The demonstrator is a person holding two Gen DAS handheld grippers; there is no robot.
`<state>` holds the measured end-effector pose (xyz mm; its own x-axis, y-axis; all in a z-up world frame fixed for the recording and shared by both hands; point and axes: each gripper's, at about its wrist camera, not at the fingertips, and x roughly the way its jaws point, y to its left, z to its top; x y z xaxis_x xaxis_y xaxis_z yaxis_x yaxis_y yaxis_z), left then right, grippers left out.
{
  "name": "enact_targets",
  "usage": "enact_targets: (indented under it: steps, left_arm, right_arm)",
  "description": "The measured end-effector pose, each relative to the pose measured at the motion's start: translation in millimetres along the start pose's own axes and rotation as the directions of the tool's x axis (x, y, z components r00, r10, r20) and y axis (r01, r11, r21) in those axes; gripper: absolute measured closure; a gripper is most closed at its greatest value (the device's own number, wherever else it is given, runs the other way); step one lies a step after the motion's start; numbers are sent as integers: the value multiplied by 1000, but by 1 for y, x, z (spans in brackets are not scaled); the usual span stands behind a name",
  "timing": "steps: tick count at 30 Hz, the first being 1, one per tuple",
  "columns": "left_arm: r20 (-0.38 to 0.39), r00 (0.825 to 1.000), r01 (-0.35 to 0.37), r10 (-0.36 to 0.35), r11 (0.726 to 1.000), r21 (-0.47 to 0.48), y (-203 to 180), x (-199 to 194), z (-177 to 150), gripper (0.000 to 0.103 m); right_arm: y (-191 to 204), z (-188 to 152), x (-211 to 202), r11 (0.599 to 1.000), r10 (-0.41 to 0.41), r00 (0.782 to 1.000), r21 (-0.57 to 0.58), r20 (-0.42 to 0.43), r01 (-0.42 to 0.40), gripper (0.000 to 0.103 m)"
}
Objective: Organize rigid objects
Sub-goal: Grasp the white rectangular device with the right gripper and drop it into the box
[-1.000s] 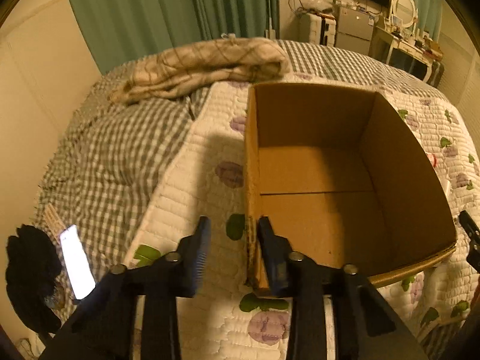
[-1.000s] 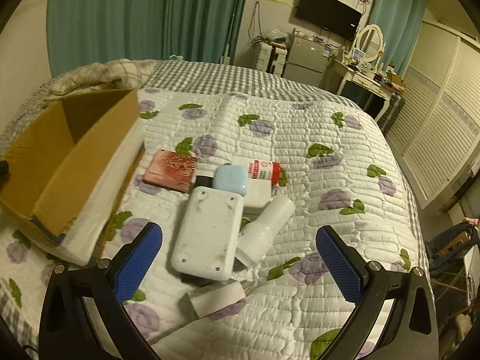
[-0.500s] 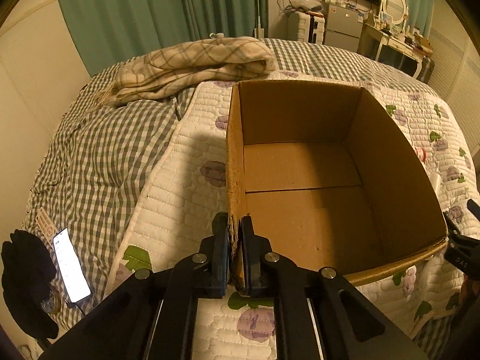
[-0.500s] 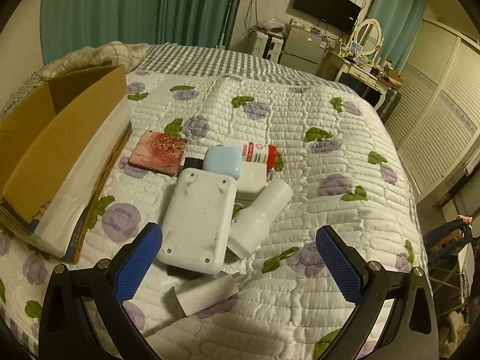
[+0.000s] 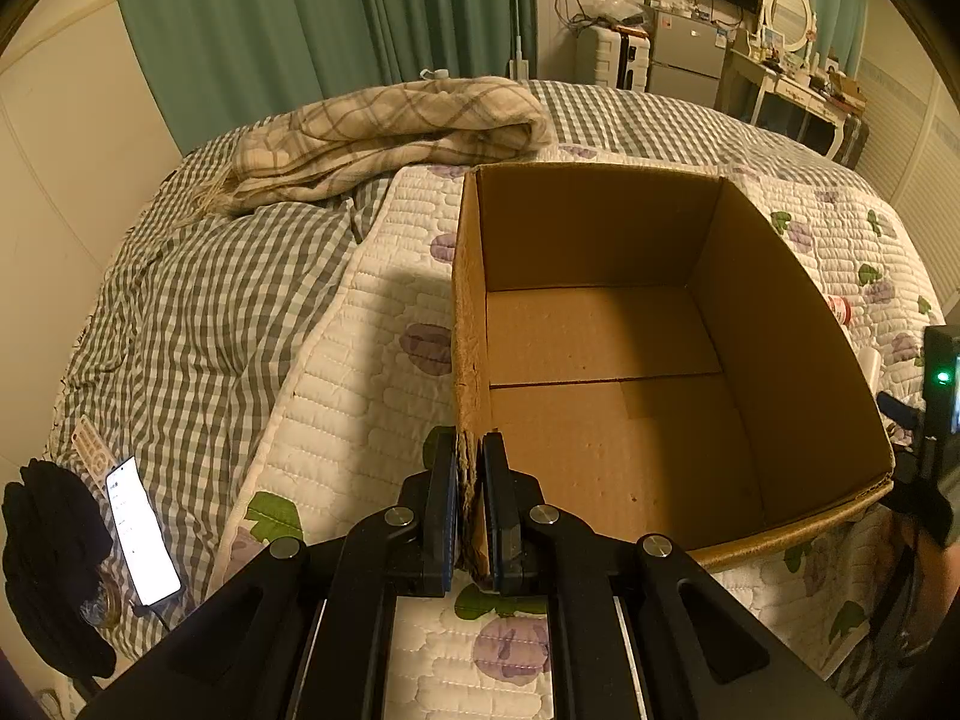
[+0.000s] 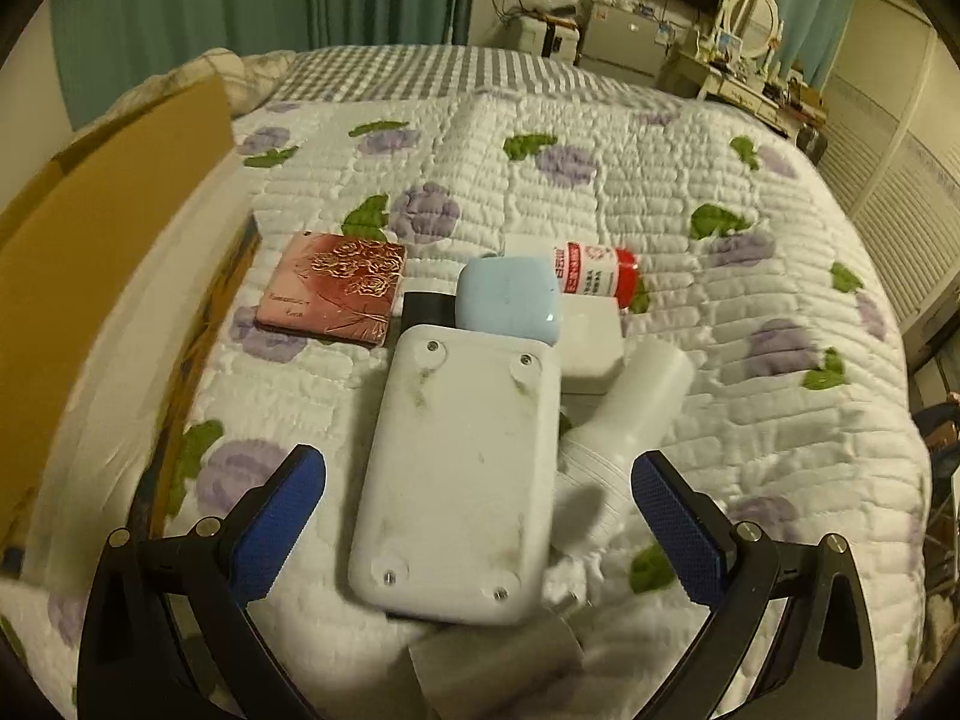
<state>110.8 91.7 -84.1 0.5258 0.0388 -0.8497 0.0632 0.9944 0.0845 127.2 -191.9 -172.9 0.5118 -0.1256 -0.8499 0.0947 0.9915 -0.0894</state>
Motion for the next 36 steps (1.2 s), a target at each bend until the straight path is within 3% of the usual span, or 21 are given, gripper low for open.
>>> enact_targets:
  steps: [3, 5, 7, 13, 21, 26, 31, 36]
  left_arm:
    - [0, 1000, 5, -5, 1000, -4, 0, 0, 0, 95]
    - [0, 1000, 6, -6, 1000, -5, 1, 0, 1, 95]
    - [1, 1000, 4, -4, 1000, -7, 0, 0, 0, 95]
    - [0, 1000, 7, -7, 1000, -10, 0, 0, 0, 95]
    - [1, 1000, 6, -6, 1000, -14, 1, -1, 1, 95]
    - [3, 1000, 8, -8, 1000, -12, 1, -2, 2, 95]
    - [6, 1000, 12, -12, 1000, -20, 2, -1, 2, 95]
    - [8, 1000, 13, -13, 1000, -22, 3, -1, 2, 95]
  right_arm:
    - [4, 0, 7, 999, -29, 1000, -17, -1, 29, 6]
    - [5, 0, 6, 999, -36, 999, -25, 12, 36, 13]
    - [5, 0, 5, 999, -11, 1000, -30, 22, 12, 35]
    - [2, -5, -6, 998, 53, 998, -23, 35, -52, 36]
    - [4, 4, -55, 996, 90, 986, -38, 143, -85, 36]
    - [15, 34, -109, 991, 121, 962, -87, 246, -102, 36]
    - [46, 67, -156, 975, 190, 923, -177, 334, -137, 36]
    - [93, 82, -171, 938, 305, 887, -267, 347, -219, 36]
